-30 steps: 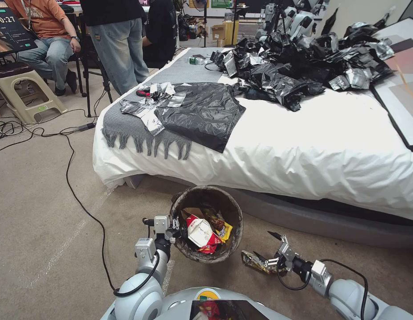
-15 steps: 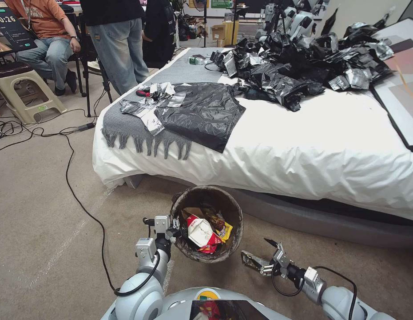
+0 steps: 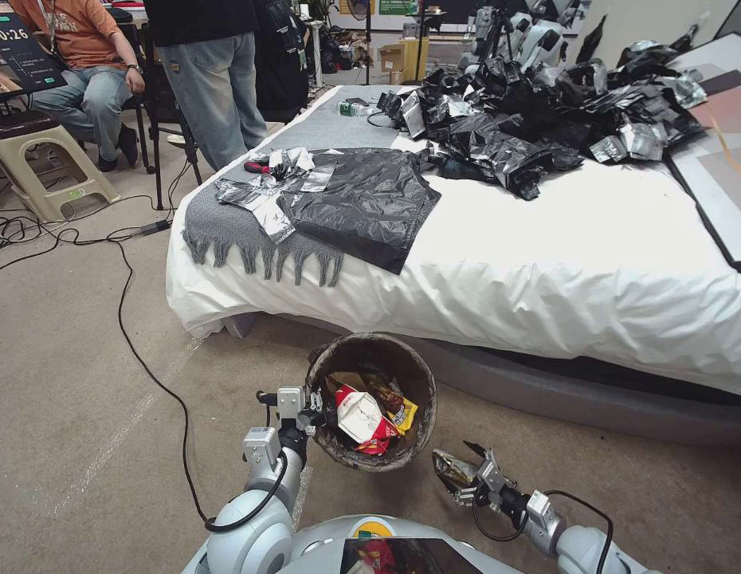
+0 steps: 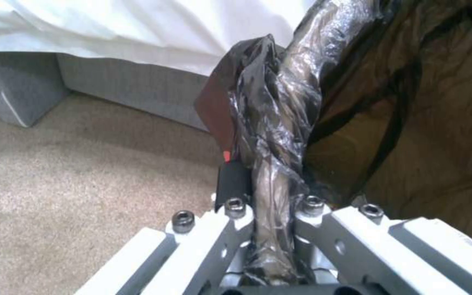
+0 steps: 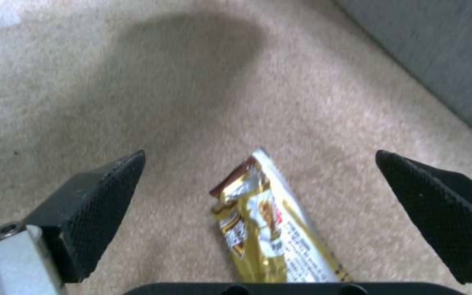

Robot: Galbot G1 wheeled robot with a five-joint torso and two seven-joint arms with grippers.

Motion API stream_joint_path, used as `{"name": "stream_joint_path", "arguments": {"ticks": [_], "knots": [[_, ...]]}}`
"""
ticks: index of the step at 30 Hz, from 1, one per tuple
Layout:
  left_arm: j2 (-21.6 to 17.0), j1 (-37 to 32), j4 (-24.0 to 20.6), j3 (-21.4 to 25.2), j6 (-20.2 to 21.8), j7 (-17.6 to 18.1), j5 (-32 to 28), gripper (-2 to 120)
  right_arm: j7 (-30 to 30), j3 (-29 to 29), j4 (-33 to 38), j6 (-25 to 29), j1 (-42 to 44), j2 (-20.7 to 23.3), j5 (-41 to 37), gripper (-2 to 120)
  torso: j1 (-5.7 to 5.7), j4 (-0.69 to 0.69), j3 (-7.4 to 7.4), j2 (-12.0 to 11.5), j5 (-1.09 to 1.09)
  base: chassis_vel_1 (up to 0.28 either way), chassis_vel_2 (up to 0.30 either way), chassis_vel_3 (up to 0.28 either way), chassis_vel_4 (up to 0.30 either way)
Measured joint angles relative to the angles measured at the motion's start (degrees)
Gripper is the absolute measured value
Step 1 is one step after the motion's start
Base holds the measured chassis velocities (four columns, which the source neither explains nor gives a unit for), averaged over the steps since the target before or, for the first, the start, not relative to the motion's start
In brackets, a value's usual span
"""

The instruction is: Pick up the trash bin, then pick up the garbage from the floor and place it into the trash bin.

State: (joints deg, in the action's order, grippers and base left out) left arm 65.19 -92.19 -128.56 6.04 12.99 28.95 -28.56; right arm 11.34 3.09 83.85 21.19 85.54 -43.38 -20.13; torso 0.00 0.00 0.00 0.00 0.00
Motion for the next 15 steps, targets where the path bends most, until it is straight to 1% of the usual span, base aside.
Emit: {"name": "stream_joint_path", "arguments": {"ticks": [1, 4, 8, 15], "knots": [[0.0, 0.0, 0.0, 0.0, 0.0, 0.0, 0.0, 2, 0.0, 0.0, 0.0, 0.0, 0.0, 0.0, 0.0, 100, 0.0, 0.0, 0.0, 0.0, 0.0, 0.0, 0.0, 0.0, 0.0], [0.1, -0.1, -0.1, 0.0, -0.1, 0.0, 0.1, 2, 0.7, -0.8, -3.5, 0.7, -1.4, -2.0, 0.3, 100, 0.0, 0.0, 0.0, 0.0, -0.01, 0.0, 0.0, 0.0, 0.0], [0.1, -0.2, -0.1, 0.1, -0.1, 0.0, 0.1, 2, 1.3, -1.1, -5.9, 1.2, -2.4, -3.2, 0.3, 100, 0.0, 0.0, 0.0, 0.0, 0.0, 0.0, 0.0, 0.0, 0.0], [0.0, -0.2, -0.3, 0.0, -0.2, -0.1, 0.1, 2, 1.7, -1.1, -8.6, 1.5, -3.2, -4.0, 0.0, 100, 0.0, 0.0, 0.0, 0.0, 0.0, 0.0, 0.0, 0.0, 0.0]]}}
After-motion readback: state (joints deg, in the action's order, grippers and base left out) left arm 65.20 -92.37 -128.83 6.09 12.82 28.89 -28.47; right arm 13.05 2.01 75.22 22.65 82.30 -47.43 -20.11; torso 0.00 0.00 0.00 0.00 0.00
